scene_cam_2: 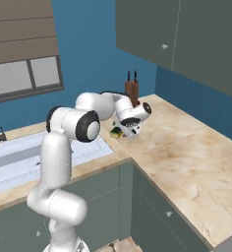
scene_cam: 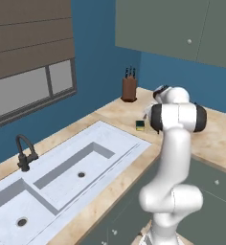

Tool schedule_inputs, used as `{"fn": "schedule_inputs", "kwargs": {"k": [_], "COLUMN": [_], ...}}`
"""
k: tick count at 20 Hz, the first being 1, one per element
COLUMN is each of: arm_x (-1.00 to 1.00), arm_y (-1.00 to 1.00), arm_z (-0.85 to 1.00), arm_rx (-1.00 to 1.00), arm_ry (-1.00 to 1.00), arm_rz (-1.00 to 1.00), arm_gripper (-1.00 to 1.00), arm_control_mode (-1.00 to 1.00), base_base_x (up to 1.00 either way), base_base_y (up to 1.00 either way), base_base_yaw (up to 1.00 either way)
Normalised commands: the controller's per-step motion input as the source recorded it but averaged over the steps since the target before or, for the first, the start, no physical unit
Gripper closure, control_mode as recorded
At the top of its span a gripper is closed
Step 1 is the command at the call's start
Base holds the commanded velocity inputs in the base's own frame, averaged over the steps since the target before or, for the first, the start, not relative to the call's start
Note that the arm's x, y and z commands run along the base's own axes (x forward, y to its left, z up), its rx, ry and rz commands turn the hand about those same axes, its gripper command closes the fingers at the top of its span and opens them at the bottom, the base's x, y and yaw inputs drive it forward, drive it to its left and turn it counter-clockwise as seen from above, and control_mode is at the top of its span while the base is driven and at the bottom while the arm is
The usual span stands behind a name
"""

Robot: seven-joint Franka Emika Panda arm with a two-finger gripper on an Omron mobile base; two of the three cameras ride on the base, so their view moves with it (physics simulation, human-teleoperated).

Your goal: Restock the sink supplies by placing the sponge and soap dispenser on the counter and next to the sink. Make sure the soap dispenser is upright.

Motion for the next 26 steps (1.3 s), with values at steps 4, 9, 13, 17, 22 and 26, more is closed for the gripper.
{"fn": "schedule_inputs", "kwargs": {"k": [4,9,13,17,22,26], "arm_x": [-0.83,-1.0,-1.0,-0.95,-0.78,-0.63], "arm_y": [0.03,0.3,0.47,0.61,0.61,0.68], "arm_z": [0.55,0.35,0.29,0.45,0.86,0.96], "arm_rx": [0.0,0.0,0.0,0.0,0.0,-0.03], "arm_ry": [-0.02,0.0,0.0,0.0,0.0,0.02], "arm_rz": [-0.01,-0.02,-0.01,0.0,0.0,0.0], "arm_gripper": [-1.0,-1.0,-1.0,-1.0,-1.0,-1.0], "arm_control_mode": [-1.0,-1.0,-1.0,-1.0,-1.0,-1.0], "base_base_x": [0.0,0.0,0.0,0.0,0.0,0.0], "base_base_y": [0.0,0.0,0.0,0.0,0.0,0.0], "base_base_yaw": [0.0,0.0,0.0,0.0,0.0,0.0]}}
